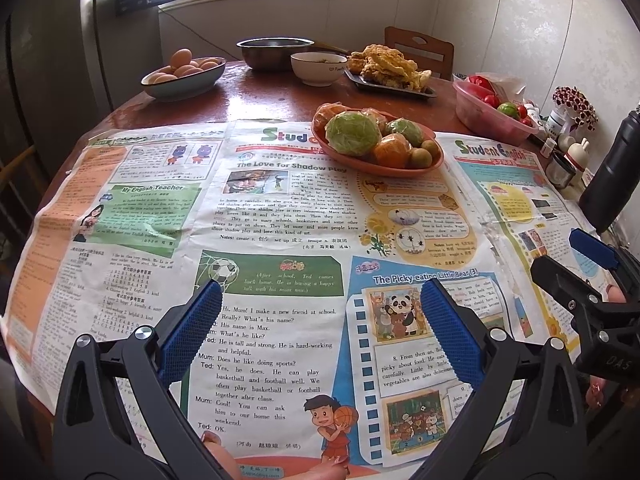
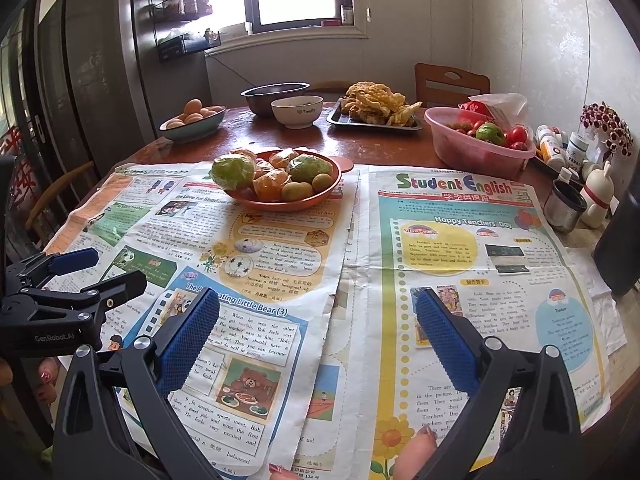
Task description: Organize fruits
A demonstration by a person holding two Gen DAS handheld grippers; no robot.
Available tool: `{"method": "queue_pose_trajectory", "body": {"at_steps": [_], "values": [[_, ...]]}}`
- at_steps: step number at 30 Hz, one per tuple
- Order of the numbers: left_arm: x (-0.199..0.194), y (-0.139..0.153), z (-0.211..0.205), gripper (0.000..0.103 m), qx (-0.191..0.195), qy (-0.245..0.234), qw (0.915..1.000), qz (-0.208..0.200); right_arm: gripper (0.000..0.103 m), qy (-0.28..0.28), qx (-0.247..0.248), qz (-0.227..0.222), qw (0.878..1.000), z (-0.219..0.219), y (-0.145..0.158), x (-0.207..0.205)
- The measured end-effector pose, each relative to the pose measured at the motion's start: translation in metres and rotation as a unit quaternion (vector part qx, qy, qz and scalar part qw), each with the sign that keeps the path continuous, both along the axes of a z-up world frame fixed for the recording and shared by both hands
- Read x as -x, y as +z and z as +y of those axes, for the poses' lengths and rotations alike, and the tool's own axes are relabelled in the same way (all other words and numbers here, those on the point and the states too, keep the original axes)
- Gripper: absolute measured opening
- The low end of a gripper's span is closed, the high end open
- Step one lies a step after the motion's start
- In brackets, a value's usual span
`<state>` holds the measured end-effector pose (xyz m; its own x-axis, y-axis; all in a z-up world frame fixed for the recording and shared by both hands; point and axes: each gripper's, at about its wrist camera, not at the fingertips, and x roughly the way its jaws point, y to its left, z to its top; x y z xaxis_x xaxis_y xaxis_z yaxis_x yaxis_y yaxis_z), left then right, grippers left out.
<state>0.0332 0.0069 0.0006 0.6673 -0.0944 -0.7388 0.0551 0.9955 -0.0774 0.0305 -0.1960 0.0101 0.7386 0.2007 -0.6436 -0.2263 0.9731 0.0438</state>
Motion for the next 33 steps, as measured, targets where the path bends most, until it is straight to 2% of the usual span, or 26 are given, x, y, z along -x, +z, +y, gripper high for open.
{"method": "queue_pose_trajectory", "body": {"at_steps": [33], "values": [[-0.0006, -0.0002, -0.0003, 0.094, -0.011, 0.002, 0.9999, 0.000, 0.099, 0.001, -0.001, 0.000, 1.000, -0.0013, 0.0005, 0.0015]]}}
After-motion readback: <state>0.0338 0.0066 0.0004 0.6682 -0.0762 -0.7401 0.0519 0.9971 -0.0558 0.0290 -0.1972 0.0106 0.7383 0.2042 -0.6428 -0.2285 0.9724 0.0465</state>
